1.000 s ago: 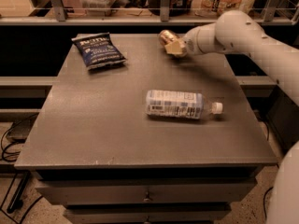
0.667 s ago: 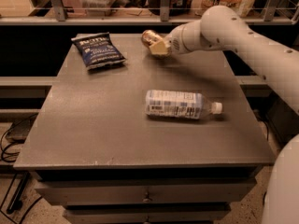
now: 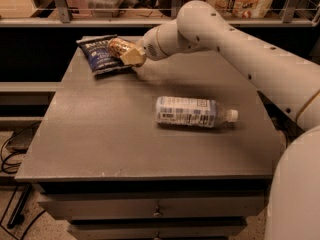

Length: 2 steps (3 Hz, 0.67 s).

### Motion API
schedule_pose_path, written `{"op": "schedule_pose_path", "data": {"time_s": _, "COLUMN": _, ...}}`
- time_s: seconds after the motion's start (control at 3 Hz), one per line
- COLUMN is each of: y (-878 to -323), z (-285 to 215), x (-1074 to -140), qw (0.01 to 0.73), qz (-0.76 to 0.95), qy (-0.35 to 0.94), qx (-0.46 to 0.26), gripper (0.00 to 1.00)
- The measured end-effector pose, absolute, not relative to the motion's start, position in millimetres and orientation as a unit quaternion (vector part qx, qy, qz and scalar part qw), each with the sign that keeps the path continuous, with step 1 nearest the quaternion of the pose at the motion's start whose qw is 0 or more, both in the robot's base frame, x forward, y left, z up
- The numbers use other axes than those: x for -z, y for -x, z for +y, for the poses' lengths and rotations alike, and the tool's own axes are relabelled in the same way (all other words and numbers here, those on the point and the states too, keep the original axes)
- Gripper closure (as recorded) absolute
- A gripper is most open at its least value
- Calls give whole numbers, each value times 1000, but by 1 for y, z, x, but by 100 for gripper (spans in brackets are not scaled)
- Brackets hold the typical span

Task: Move orange can near blue chip bag

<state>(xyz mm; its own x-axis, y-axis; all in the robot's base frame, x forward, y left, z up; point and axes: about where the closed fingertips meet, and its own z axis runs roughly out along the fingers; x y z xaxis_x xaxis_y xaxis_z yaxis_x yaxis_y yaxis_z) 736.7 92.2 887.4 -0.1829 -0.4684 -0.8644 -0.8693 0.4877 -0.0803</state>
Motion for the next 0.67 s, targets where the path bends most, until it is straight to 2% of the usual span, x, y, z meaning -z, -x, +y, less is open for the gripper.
{"op": "schedule_pose_path", "data": {"time_s": 0.33, "y": -723, "z": 111, "x": -881, "qw": 430, "qz": 732, "qy": 466, "qx": -247, "gripper": 87}}
{"op": "schedule_pose_path", "data": {"time_s": 0.67, "y": -722, "z": 109, "x": -878, "qw": 427, "qz": 735, "qy": 465, "qx": -248, "gripper": 56}}
